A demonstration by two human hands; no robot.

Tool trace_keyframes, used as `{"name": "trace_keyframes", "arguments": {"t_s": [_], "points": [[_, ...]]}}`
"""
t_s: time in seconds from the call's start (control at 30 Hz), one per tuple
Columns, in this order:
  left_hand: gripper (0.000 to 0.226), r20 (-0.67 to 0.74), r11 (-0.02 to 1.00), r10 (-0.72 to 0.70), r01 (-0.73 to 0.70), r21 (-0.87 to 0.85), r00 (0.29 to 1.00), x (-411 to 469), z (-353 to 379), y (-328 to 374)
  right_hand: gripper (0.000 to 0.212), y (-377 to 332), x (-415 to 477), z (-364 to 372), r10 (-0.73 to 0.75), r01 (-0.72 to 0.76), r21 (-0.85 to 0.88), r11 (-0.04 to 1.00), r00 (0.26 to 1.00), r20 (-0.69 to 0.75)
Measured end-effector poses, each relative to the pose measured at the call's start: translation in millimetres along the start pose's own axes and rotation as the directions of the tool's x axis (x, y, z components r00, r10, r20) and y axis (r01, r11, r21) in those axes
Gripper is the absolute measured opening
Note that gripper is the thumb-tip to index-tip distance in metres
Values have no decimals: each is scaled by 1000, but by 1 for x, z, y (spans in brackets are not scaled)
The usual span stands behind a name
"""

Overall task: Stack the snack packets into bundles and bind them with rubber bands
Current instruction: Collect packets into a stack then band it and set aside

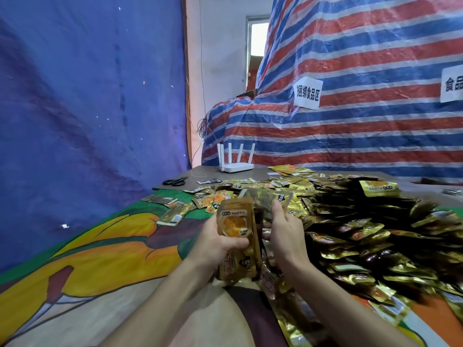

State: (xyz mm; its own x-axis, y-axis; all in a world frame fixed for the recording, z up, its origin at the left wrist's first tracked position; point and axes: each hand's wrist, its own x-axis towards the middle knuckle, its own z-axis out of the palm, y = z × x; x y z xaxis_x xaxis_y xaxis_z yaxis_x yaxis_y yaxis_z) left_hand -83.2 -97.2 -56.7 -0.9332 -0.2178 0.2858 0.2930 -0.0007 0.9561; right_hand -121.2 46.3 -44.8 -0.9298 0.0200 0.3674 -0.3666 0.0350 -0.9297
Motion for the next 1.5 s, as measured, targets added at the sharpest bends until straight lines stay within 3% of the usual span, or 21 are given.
{"name": "trace_keyframes", "arguments": {"t_s": [0.13,0.23,0.4,0.5,0.7,0.83,0.93,1.03,1.13,1.2,1.33,1.4,1.5], "points": [[51,-87,998,49,-51,-29,995,3,-6,-3,38,-1,5,-12,-218,214,-62,975,973,-69],[61,-55,998,56,-56,11,997,4,-5,-5,22,-2,3,-14,-290,285,-117,951,957,-28],[73,6,993,-55,54,102,998,2,-4,-9,23,-1,-5,-3,-249,265,-209,941,963,98],[55,-35,969,44,-35,244,998,3,-6,-12,27,-1,-5,-2,-192,223,-206,953,969,158],[56,-42,887,343,-309,342,939,-10,-2,-2,12,-3,-4,-5,-176,208,-161,965,966,189],[41,-64,841,402,-341,421,913,-12,-2,-3,10,-3,-5,-3,-199,233,-209,950,965,171],[36,-83,875,369,-315,367,926,-8,-3,-6,10,-9,-2,-5,-233,253,-265,930,967,105],[48,-111,901,343,-293,319,933,-3,-4,-12,9,-16,6,-6,-202,195,-235,952,979,-6],[83,-46,880,365,-328,344,930,-3,-4,-13,5,-15,14,-8,-111,94,-222,970,992,-66],[100,-26,881,366,-338,330,930,-2,-5,-12,16,-11,16,-12,-44,29,-234,972,997,-60],[88,-73,913,290,-252,322,954,-2,-3,-5,57,-8,16,-17,109,-116,-239,964,993,-42],[73,-94,912,276,-230,339,957,-3,-3,-6,61,-12,15,-22,174,-178,-176,968,984,-39],[80,-49,894,353,-322,312,934,1,-6,-9,54,-24,8,-34,184,-178,-187,966,983,17]]}}
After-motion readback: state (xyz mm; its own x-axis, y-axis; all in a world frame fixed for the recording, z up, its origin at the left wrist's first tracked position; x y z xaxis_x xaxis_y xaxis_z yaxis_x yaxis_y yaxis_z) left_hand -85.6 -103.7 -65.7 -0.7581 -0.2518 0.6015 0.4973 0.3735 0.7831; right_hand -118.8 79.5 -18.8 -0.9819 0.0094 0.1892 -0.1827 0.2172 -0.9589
